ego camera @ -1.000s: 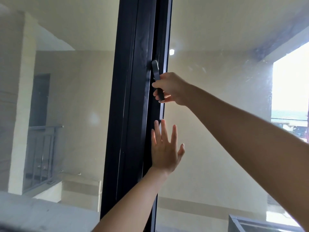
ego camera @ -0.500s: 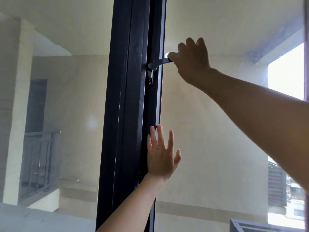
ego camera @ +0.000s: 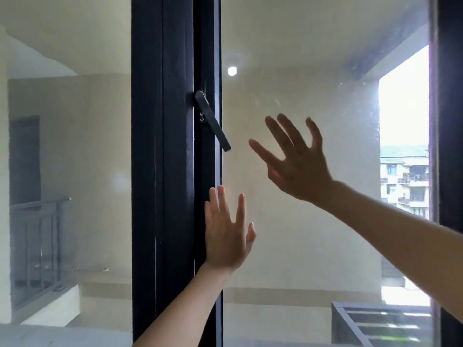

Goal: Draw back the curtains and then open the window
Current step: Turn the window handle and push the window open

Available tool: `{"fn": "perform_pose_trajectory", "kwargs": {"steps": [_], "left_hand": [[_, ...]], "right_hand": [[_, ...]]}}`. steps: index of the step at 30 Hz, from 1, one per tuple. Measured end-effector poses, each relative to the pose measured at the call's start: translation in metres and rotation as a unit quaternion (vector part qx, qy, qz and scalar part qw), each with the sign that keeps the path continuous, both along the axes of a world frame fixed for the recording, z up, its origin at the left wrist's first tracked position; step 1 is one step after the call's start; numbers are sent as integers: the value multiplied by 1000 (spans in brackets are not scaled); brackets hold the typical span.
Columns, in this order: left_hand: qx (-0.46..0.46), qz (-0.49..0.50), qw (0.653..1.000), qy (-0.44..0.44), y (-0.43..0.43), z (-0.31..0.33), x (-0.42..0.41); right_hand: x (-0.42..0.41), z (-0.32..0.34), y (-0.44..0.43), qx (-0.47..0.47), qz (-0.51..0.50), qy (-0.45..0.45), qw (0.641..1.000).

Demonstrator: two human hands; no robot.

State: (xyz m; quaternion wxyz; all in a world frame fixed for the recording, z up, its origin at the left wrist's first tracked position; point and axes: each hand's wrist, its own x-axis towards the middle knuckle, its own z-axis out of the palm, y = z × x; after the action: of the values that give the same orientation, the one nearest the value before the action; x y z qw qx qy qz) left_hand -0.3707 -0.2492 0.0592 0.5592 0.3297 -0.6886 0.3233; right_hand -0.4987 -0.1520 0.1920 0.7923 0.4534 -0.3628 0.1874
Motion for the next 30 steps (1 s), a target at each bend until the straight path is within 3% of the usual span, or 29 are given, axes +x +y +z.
{"fn": "perform_pose_trajectory", "kwargs": {"steps": [3,8,13,17,19,22,23,24,26,28,29,30], "left_hand": [[-10,-49,999,9,10,-21,-3],[73,-74,995,12,20,-80,-28],[127,-49,990,19,17,-96,-40],[111,-54,992,22,10,-97,-43],[101,-50,993,27,6,-97,-45],[100,-50,993,32,5,-96,-47],[102,-47,993,28,5,-96,-47],[103,-45,993,23,5,-97,-46],[105,-49,993,20,6,-98,-44],[107,-48,993,26,5,-98,-44],[110,-48,992,25,6,-97,-45],[112,-50,992,24,6,-97,-44]], "right_hand": [[-29,-50,18,33,-23,-25,999],[-66,-119,32,104,-67,-88,988],[-86,-139,21,145,-102,-177,968],[-95,-145,13,172,-95,-196,961],[-87,-143,14,162,-38,-203,965],[-29,-106,11,111,160,-189,962],[0,-84,10,124,240,-198,942],[30,-60,11,176,324,-233,900],[79,-9,10,345,435,-354,753],[107,31,3,448,480,-463,596],[111,45,0,469,500,-495,534],[110,53,-3,477,511,-516,495]]}}
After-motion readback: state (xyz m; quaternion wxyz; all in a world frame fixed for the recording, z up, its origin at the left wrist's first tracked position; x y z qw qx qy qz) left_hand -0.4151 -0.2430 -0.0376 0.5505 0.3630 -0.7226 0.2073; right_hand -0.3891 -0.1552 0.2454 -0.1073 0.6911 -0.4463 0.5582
